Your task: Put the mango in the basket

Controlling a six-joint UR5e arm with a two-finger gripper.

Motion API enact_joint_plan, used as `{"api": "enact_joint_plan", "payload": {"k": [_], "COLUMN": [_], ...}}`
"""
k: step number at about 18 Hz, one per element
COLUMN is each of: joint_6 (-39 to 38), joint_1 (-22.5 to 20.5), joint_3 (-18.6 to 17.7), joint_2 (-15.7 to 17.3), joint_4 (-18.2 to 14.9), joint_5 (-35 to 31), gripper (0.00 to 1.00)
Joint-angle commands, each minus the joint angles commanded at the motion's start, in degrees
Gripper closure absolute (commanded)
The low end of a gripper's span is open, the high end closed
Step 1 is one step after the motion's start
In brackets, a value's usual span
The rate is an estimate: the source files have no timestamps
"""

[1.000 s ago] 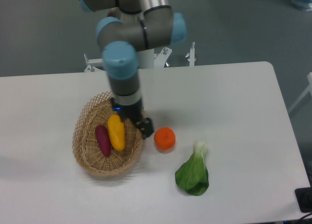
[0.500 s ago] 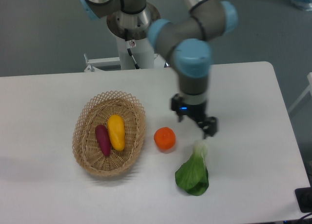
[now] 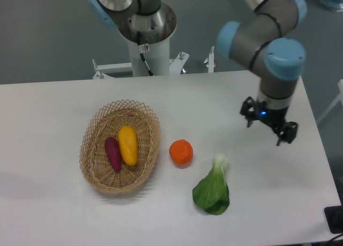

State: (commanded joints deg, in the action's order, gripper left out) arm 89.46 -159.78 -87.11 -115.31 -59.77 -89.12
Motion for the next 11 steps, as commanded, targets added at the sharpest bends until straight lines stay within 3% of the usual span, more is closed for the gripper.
{"api": "enact_joint_plan", "payload": {"k": [4, 11], "joint_6": [1.77, 1.77], "joint_1": [-1.41, -1.41], "joint_3": [1.76, 1.24], "joint_2": [-1.94, -1.94], "joint_4": [0.09, 0.09], "joint_5": [-0.17, -0.44], "gripper": [0.00, 0.00]}}
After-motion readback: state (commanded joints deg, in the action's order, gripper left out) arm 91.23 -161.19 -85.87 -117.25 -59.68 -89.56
